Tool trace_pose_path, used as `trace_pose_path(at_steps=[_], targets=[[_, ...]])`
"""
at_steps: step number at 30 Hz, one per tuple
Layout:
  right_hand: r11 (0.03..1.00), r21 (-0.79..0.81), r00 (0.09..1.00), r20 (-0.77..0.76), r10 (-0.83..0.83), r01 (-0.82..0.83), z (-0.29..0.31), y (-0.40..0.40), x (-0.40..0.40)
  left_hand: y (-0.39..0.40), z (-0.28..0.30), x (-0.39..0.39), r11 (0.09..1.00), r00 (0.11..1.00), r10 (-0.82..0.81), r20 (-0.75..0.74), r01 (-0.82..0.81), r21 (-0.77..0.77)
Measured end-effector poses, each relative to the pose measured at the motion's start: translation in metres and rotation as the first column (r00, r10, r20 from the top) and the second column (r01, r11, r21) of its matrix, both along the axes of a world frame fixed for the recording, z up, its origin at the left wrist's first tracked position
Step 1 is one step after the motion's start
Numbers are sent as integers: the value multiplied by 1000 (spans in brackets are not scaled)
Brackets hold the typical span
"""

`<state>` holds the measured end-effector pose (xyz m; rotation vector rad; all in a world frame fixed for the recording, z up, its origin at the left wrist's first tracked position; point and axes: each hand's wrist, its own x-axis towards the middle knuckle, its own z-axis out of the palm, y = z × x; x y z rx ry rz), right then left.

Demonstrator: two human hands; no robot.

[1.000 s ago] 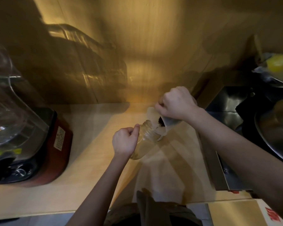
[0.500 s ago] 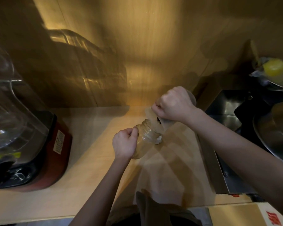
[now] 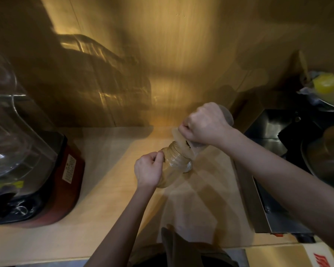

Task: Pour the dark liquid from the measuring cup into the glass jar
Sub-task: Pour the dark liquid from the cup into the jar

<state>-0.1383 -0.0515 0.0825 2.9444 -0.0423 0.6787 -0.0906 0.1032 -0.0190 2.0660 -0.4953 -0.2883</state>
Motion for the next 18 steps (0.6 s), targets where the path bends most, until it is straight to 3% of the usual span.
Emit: trace_pose_path(at_steps=[15, 18], targets=[[1000, -10, 994, -111, -1, 0, 7, 2, 1, -2, -12, 3, 996, 998, 25, -51, -29, -81], [995, -81, 973, -227, 34, -54, 10, 6, 3, -3, -13, 3, 997, 997, 22, -69, -28, -75]])
